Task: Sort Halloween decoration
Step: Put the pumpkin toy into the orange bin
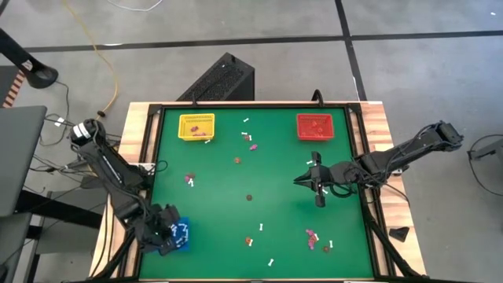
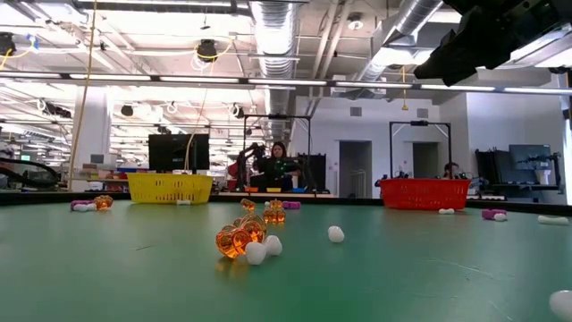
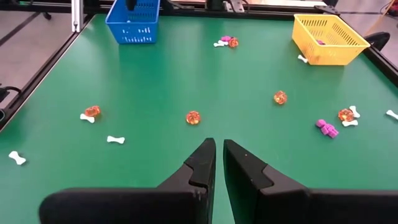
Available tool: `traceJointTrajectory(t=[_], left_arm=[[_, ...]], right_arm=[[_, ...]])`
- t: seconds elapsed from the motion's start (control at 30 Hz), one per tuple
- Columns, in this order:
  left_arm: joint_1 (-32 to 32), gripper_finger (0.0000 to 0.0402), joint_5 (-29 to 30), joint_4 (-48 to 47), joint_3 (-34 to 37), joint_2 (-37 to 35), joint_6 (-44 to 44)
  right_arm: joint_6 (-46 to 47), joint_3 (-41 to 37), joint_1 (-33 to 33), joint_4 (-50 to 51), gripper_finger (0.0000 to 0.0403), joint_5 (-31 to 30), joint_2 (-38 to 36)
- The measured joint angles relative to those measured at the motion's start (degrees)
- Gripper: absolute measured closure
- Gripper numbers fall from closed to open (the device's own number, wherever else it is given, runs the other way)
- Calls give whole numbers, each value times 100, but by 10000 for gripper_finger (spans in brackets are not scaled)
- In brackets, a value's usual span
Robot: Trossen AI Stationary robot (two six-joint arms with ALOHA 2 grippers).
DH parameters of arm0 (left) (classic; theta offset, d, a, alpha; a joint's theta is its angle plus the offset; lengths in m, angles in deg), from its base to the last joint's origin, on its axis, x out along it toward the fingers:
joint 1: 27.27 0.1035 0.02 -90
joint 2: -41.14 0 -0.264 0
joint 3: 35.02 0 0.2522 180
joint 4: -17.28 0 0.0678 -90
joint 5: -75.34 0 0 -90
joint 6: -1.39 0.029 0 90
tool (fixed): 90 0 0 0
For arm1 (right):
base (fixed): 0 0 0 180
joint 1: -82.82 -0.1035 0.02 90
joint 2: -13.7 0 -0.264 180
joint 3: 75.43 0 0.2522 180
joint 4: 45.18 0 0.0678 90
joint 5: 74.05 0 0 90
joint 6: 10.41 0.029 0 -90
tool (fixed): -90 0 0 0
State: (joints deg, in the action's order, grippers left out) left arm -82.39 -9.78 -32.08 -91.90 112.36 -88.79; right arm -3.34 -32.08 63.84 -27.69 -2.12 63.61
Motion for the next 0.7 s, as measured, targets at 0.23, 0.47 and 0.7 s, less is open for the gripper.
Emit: traceJointTrajectory(t=[0.23, 0.47, 0.7], left_arm=[[463, 401, 344, 4, -318, -109, 1268], [1515, 401, 1323, -143, -354, -153, 3359], [3190, 401, 888, -624, -354, -144, 4750]], right_arm=[[-6, 0, 0, -175, 340, -2, 0], [-109, 0, 0, -313, 340, -4, 0], [90, 0, 0, -311, 340, -4, 0]])
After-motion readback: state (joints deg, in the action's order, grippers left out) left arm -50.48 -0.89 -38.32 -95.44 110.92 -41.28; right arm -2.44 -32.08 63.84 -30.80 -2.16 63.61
